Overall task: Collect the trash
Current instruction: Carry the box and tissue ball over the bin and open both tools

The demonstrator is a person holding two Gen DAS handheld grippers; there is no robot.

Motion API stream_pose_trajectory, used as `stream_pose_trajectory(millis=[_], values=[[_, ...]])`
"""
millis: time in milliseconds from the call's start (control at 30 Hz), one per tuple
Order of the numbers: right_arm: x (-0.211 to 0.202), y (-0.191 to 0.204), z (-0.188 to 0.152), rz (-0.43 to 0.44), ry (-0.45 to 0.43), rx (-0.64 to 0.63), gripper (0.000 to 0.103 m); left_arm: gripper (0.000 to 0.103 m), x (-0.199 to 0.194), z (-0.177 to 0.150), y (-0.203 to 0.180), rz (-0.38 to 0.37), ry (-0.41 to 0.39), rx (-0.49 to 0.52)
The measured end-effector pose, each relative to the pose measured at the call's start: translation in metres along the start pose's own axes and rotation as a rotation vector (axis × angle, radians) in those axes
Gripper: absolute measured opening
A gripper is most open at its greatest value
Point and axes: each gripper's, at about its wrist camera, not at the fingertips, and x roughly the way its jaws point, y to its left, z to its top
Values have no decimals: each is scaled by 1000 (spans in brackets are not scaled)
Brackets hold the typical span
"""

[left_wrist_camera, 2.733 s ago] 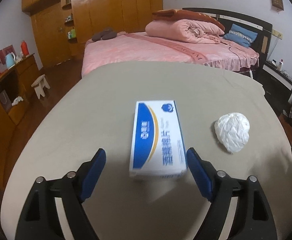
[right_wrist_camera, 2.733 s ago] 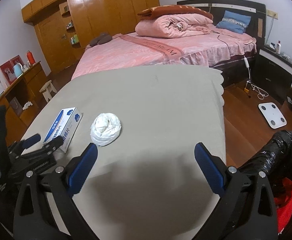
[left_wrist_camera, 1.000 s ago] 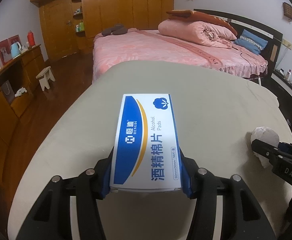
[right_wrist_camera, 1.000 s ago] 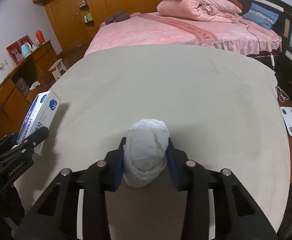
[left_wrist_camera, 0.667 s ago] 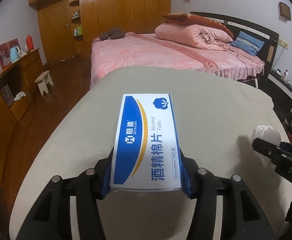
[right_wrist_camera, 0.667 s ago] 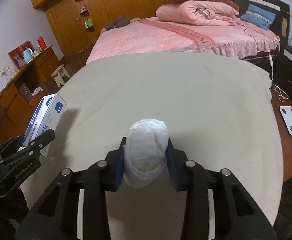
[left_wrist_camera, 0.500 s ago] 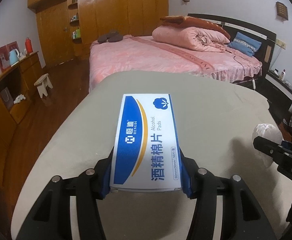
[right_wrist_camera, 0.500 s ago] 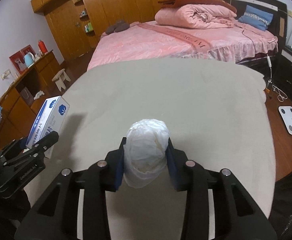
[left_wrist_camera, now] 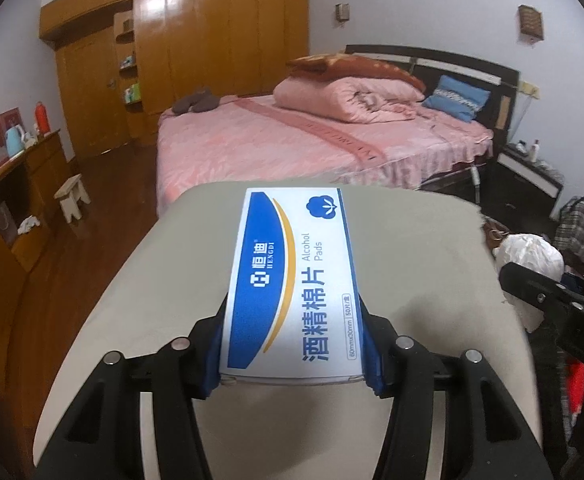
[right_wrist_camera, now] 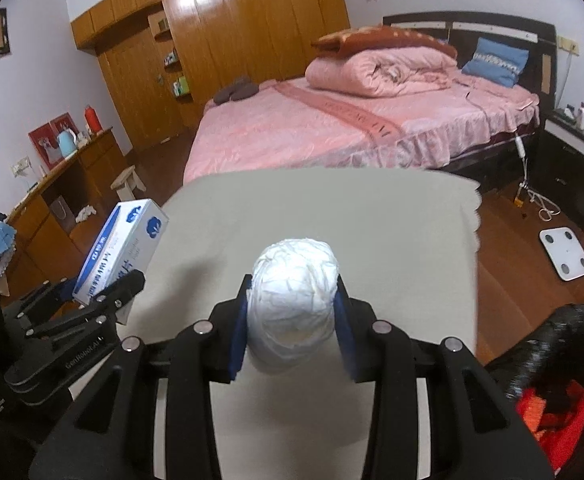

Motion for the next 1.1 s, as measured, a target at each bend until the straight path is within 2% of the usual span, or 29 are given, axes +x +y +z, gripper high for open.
stream_pose_trajectory(millis=[567, 1100], values=[[-120, -48, -14, -74, -110, 31, 37, 54, -84, 5, -92, -160, -89, 106], [-187, -97, -30, -161, -171, 67, 37, 54, -128, 2, -167, -282, -136, 210]])
